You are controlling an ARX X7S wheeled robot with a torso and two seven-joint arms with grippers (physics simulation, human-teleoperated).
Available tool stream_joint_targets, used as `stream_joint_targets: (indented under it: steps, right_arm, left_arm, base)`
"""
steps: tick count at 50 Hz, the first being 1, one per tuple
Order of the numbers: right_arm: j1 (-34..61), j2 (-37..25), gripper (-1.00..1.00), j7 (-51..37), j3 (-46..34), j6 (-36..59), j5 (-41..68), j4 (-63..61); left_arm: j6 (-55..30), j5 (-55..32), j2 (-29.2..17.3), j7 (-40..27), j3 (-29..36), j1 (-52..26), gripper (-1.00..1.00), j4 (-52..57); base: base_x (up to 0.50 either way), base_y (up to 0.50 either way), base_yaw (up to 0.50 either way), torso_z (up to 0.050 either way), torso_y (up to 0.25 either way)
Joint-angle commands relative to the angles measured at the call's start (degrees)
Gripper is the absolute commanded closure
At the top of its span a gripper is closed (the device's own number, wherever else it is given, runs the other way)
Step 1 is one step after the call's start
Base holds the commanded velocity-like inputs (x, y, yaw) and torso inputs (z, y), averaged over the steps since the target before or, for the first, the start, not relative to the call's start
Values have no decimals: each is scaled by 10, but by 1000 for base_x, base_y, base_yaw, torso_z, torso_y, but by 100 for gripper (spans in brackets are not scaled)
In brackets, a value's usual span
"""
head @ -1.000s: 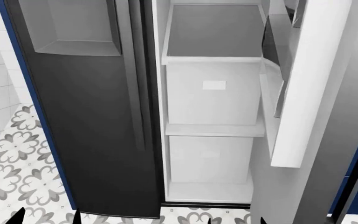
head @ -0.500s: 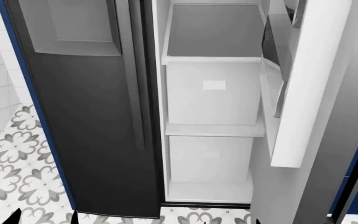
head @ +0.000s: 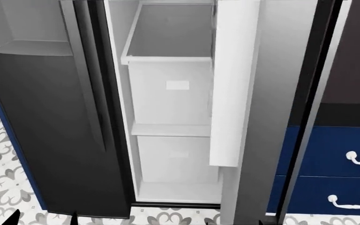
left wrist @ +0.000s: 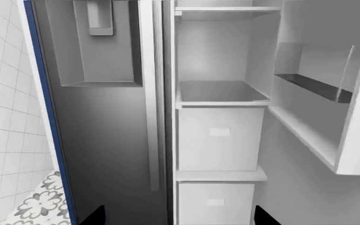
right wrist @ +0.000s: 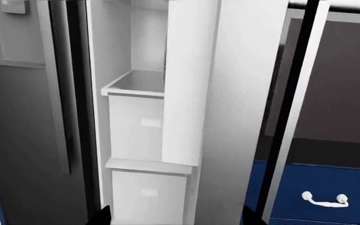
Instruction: Close the fridge door
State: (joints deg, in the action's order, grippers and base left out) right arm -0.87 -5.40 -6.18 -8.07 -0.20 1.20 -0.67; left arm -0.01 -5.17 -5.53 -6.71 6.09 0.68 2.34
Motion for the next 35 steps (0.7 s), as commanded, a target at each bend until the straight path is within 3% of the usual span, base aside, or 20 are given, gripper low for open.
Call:
stream_joint_targets:
  steps: [1, 35]
  right_arm:
    - [-2, 1, -100, 0, 2, 7, 4, -6]
    - [4, -17, -100, -19, -18, 3, 24, 1]
  left_arm:
    - [-3, 11, -1, -2, 3, 3, -100, 4]
    - [3, -6, -18, -24, 24, -3, -100, -4]
  base:
    - [0, -500, 0, 0, 0]
    - [0, -500, 0, 0, 0]
